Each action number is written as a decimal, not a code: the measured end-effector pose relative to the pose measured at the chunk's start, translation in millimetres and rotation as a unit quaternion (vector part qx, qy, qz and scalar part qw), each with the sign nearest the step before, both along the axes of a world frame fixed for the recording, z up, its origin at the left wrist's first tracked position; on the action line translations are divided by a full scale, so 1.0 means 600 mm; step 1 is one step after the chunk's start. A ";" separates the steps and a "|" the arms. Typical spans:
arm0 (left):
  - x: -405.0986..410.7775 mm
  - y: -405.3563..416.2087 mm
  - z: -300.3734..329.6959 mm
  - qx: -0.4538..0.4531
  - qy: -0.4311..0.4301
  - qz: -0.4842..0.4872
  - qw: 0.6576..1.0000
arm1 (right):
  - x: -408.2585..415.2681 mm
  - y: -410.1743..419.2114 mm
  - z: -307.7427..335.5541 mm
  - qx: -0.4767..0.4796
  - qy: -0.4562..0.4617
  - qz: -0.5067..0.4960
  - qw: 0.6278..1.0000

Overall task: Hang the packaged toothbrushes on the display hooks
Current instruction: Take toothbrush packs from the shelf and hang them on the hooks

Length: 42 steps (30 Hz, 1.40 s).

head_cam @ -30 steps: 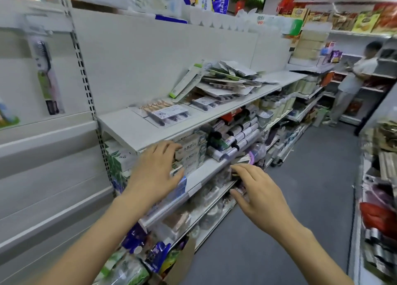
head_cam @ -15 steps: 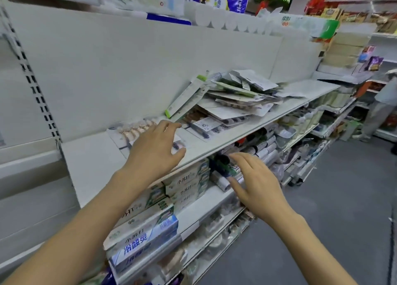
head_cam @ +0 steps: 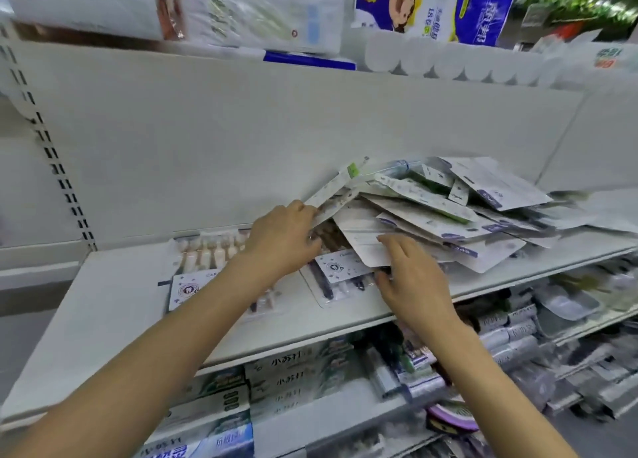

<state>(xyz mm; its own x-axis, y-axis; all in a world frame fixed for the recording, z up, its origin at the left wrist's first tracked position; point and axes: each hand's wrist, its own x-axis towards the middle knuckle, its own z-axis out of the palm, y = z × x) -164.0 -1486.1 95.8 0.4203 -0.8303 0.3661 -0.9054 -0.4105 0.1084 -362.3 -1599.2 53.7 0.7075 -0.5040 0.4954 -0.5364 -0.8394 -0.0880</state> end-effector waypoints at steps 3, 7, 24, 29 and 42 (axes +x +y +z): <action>0.004 -0.029 -0.014 -0.018 -0.020 0.016 1.000 | 0.013 -0.030 -0.007 -0.003 0.023 0.021 1.000; 0.003 -0.052 -0.017 -0.048 -0.050 0.042 0.997 | 0.025 -0.048 -0.008 -0.044 0.014 0.040 0.998; 0.056 -0.040 0.001 -0.183 0.038 0.076 0.979 | -0.031 -0.072 0.009 -0.041 -0.145 0.245 0.958; 0.052 -0.037 -0.001 -0.187 0.053 0.073 0.978 | -0.064 -0.093 0.019 0.062 -0.167 0.285 0.942; 0.035 -0.044 -0.001 -0.197 0.090 0.036 0.976 | -0.079 -0.124 0.076 0.444 -0.398 0.240 0.766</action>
